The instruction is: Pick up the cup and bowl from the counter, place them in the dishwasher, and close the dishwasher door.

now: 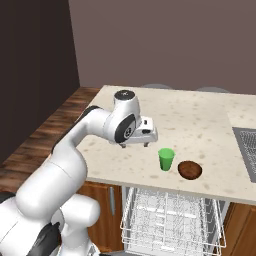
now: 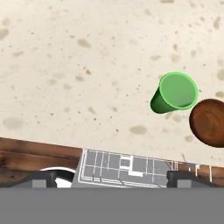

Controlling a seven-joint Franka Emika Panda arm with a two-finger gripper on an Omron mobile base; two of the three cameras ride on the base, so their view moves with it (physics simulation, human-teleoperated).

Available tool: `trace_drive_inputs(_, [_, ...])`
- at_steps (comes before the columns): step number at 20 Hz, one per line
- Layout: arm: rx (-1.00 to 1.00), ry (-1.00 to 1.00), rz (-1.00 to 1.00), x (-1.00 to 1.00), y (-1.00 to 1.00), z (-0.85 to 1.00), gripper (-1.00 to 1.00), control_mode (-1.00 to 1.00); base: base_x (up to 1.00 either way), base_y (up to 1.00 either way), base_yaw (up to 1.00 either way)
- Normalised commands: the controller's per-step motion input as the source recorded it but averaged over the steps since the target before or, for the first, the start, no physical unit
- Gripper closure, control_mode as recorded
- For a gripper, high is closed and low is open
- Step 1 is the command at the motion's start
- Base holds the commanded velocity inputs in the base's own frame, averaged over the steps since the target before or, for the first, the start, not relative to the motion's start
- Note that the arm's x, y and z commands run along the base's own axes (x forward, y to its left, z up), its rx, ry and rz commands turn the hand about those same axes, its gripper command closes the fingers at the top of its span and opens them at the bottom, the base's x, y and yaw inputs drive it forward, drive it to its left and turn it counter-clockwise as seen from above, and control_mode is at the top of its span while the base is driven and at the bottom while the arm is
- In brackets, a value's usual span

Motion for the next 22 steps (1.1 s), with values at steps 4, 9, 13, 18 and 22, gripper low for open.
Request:
trace_drive_inputs(4, [0.00,0.00,0.00,0.04,-0.21,-0.24,-1.00,-1.00,0.00,0.00,0.00])
trace_drive_inputs(9, [0.00,0.00,0.00,0.23,-0.25,-0.23,-1.00,-1.00,0.00,0.00,0.00])
trace_drive_inputs(13, [0.00,0.00,0.00,0.33,-0.25,-0.24,-1.00,-1.00,0.00,0.00,0.00])
trace_drive_inputs(18, [0.00,0.00,0.00,0.30,-0.22,-0.24,-1.00,-1.00,0.00,0.00,0.00])
trace_drive_inputs(22, [0.00,0.00,0.00,0.32,-0.21,-0.22,-1.00,-1.00,0.00,0.00,0.00])
